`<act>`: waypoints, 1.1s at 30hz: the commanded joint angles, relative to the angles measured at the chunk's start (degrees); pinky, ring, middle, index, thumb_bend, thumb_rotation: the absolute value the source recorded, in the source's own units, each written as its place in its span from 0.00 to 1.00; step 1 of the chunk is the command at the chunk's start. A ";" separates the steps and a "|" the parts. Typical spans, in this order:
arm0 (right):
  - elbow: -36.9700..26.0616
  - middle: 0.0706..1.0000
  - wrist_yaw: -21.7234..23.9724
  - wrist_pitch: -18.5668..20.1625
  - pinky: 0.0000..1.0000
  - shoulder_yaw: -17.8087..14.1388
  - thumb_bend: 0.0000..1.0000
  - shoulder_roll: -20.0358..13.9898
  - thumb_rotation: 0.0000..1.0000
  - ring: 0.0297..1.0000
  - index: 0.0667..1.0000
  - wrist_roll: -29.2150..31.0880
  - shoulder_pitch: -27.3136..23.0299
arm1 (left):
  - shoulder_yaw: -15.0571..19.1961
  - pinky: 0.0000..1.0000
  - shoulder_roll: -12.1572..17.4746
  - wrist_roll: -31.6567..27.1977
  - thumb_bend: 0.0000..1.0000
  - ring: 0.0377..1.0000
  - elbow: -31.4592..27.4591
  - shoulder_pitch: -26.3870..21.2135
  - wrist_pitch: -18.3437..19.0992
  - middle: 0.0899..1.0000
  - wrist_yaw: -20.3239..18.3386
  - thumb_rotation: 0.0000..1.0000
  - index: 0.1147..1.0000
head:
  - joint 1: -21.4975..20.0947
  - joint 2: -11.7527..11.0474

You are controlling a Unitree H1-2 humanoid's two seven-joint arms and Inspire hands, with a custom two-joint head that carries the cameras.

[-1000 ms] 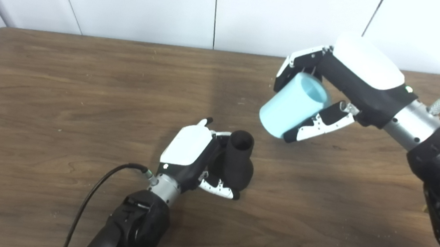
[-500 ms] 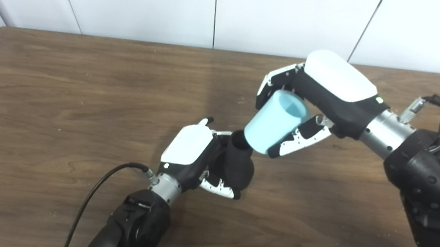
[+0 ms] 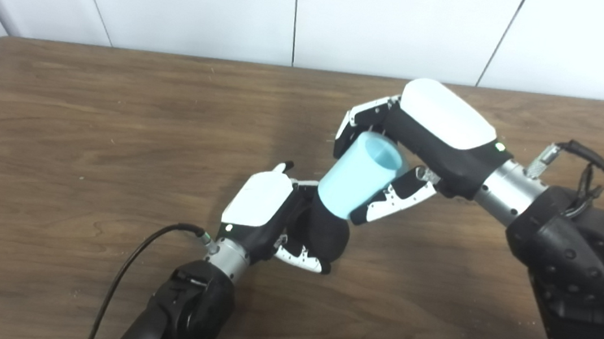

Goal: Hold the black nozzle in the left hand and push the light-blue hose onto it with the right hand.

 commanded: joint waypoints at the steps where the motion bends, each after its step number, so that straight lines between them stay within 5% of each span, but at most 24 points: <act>1: -0.78 0.46 -1.99 -2.15 0.34 -0.85 0.50 -0.06 0.00 0.39 0.47 -0.69 -1.24 | -1.98 1.00 -0.02 0.12 0.52 0.69 1.05 1.60 0.48 0.45 -4.15 0.00 0.41 | 0.04 0.01; 10: 0.12 0.45 -1.84 -3.97 0.34 -1.68 0.50 -1.02 0.00 0.41 0.45 -1.92 -1.02 | -2.00 1.00 0.08 -0.09 0.52 0.69 1.20 1.75 0.04 0.45 -3.83 0.00 0.41 | -0.11 0.22; 20: 0.46 0.45 -1.73 -5.44 0.45 -2.22 0.50 -0.99 0.00 0.40 0.45 -3.57 -0.99 | -2.01 1.00 0.05 -0.20 0.52 0.69 1.31 1.60 -0.10 0.45 -3.77 0.00 0.41 | -0.39 0.21; 24: 1.31 0.44 -2.76 -6.69 0.39 -1.76 0.50 -0.02 0.00 0.41 0.45 -3.94 -0.15 | -2.09 1.00 -0.06 -0.17 0.52 0.69 1.48 1.56 -0.08 0.46 -3.71 0.00 0.41 | -0.52 0.30; 33: 3.14 0.44 -3.28 -8.22 0.40 -1.94 0.50 1.29 0.00 0.41 0.45 -2.74 0.16 | -2.18 1.00 -0.34 -0.33 0.52 0.69 0.97 1.60 0.12 0.46 -3.89 0.00 0.40 | -0.60 0.53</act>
